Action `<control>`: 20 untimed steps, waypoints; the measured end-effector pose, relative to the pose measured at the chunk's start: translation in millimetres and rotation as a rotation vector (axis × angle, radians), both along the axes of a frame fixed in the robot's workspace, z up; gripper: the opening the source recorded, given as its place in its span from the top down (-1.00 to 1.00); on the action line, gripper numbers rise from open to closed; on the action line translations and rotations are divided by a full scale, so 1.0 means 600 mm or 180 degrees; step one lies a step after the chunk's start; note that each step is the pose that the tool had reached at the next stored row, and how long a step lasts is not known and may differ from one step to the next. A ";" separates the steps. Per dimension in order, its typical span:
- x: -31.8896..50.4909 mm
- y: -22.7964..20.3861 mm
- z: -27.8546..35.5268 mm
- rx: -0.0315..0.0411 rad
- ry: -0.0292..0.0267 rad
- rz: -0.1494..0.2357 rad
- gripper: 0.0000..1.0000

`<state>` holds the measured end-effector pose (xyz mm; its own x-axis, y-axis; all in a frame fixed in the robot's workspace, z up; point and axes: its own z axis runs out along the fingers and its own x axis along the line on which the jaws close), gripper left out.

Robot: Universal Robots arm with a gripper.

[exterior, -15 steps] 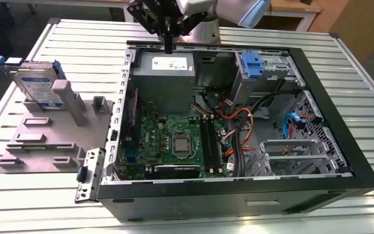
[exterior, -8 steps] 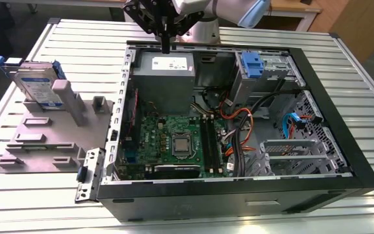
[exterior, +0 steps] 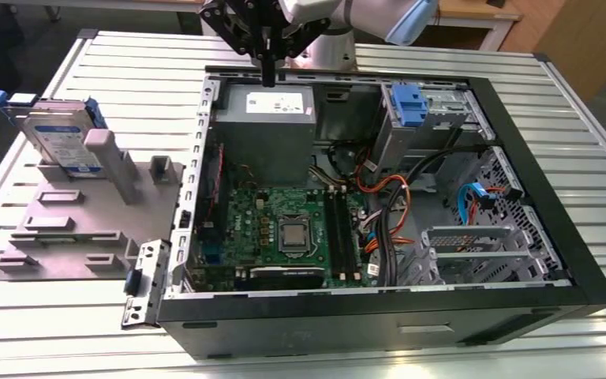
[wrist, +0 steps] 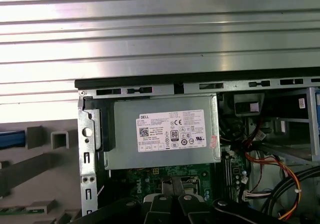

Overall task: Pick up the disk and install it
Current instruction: 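Reach for the disk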

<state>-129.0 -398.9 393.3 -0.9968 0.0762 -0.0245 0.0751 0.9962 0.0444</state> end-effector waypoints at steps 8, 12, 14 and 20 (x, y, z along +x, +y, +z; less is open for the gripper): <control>-0.014 0.0000 0.000 0.0000 0.0000 0.0000 0.79; -0.015 0.0000 0.000 0.0000 0.0000 0.0000 0.79; -0.015 0.0000 0.000 0.0000 0.0000 0.0000 0.79; -0.017 0.0000 0.000 0.0000 0.0000 -0.0001 0.79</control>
<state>-139.0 -399.0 393.1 -0.9968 0.0764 -0.0245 0.0753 0.9962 0.0444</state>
